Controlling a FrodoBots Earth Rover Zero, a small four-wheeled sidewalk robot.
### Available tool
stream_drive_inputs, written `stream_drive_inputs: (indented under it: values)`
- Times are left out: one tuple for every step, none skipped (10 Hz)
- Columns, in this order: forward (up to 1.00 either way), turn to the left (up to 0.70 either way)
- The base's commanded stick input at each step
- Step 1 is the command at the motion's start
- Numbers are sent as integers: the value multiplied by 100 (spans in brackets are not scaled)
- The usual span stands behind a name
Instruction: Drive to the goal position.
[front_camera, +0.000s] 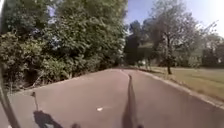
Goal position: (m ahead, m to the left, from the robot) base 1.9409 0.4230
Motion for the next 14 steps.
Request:
stream_drive_inputs:
  values:
    - [70, -35]
    - [70, -15]
    - [70, 0]
    - [70, 0]
    - [70, 0]
    - [70, 0]
    - [70, 0]
    - [70, 0]
    - [70, 0]
    - [70, 0]
    - [70, 0]
    - [70, 0]
    - [70, 0]
    - [70, 0]
